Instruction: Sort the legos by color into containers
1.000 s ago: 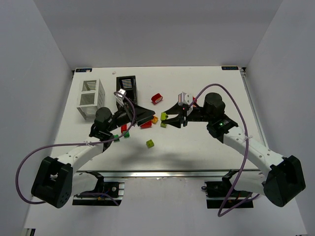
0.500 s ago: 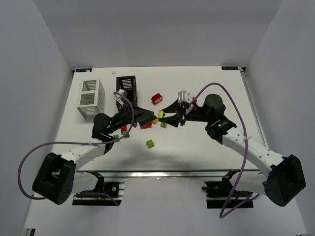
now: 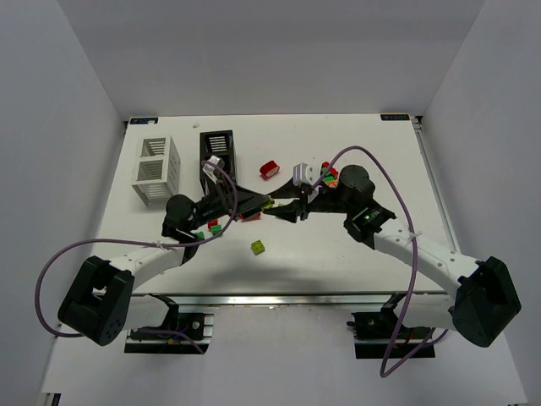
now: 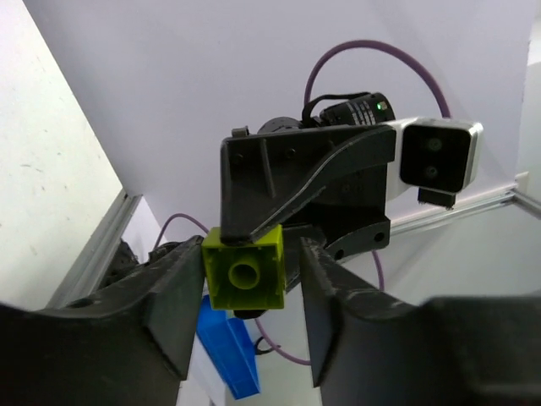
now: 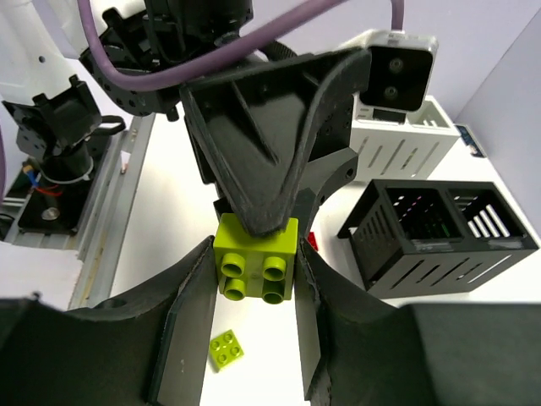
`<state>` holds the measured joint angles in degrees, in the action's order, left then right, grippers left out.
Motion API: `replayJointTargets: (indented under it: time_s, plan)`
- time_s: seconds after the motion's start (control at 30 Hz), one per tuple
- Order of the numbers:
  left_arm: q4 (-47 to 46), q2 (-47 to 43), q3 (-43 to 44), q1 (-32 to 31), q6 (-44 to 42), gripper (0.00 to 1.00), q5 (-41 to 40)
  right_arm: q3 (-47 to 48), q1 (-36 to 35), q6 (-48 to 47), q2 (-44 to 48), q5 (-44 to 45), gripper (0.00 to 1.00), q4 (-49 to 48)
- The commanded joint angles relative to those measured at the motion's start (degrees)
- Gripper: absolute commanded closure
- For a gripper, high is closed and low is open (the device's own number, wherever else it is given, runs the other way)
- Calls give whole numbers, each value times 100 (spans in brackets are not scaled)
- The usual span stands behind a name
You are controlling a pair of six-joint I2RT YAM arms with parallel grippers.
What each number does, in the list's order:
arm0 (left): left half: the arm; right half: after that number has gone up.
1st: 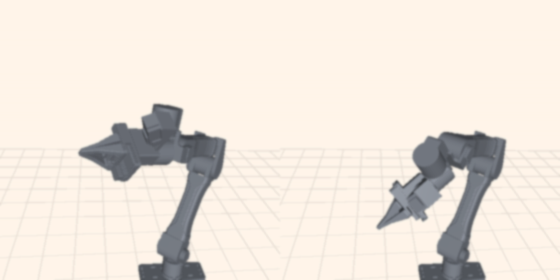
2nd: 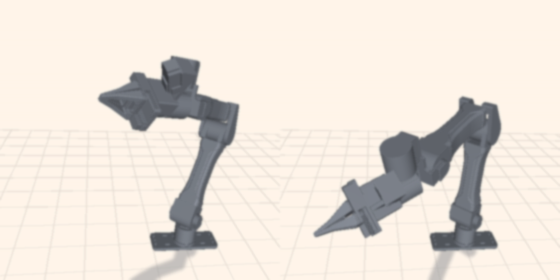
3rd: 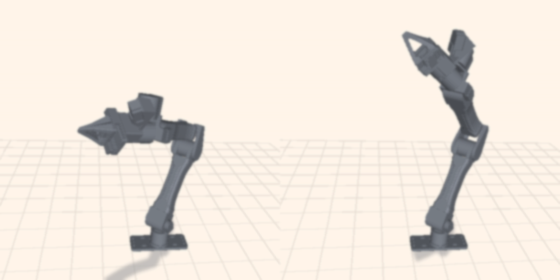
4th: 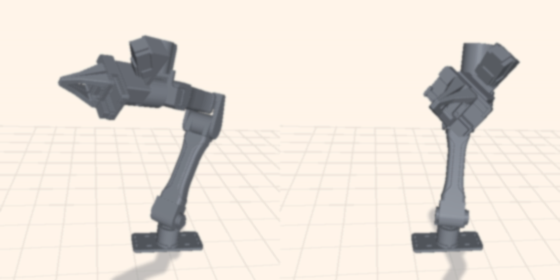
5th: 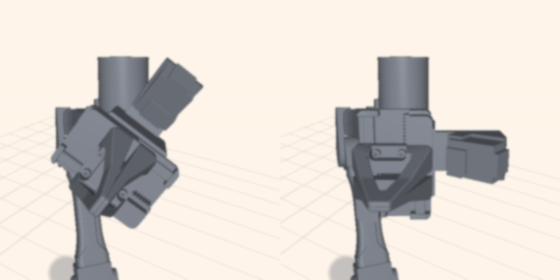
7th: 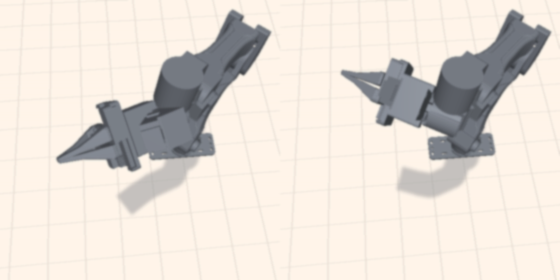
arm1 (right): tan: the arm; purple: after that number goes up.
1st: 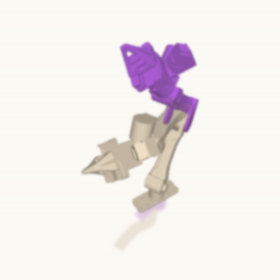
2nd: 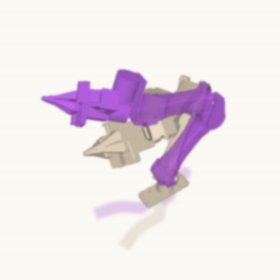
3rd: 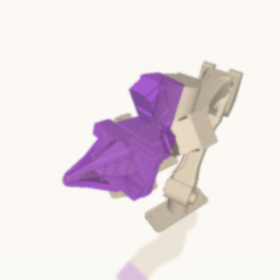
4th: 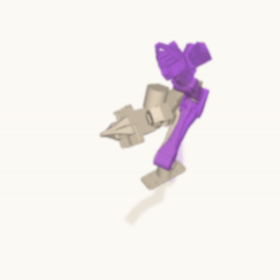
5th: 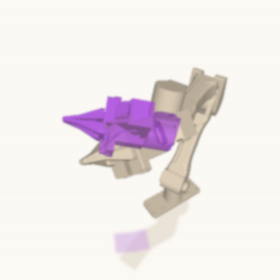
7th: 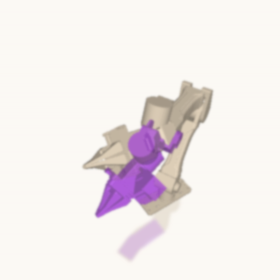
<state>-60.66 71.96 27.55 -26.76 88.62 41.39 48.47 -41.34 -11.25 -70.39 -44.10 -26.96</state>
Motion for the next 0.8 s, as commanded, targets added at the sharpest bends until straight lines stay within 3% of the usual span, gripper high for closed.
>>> replayJointTargets:
  time_s: [0.0, 0.2, 0.27, 0.3, 0.43, 0.53, 0.63, 0.73, 0.77]
  plan:
    - [-349, 10, 14, -31, 103, 46, 89, 154, -32, -211, -10, 164, 85, -187]
    - [-552, 46, -4, -39, 217, 65, 115, 128, -32, -282, -10, 244, 76, -178]
    - [-622, 63, -4, -39, 243, 79, 107, 93, -32, -299, 8, 287, 48, -178]
    - [-631, 63, -13, -39, 244, 83, 107, 84, -32, -360, 43, 305, 11, -152]
    - [-167, -15, 75, -22, -72, 93, 89, -30, -23, -510, 175, 752, 11, -99]
    - [886, -191, 293, 118, -686, 98, 89, -144, -14, -834, 315, 1174, 11, 128]
    - [2353, -385, 689, 504, -1511, 99, 89, -215, 12, -1134, 456, 1211, 11, 480]
    - [4634, -455, 1355, 1066, -2889, 100, -33, -338, 82, -1239, 605, 1045, 11, 691]
    - [5008, -438, 1541, 1216, -3138, 100, -78, -408, 100, -1257, 649, 974, 10, 744]
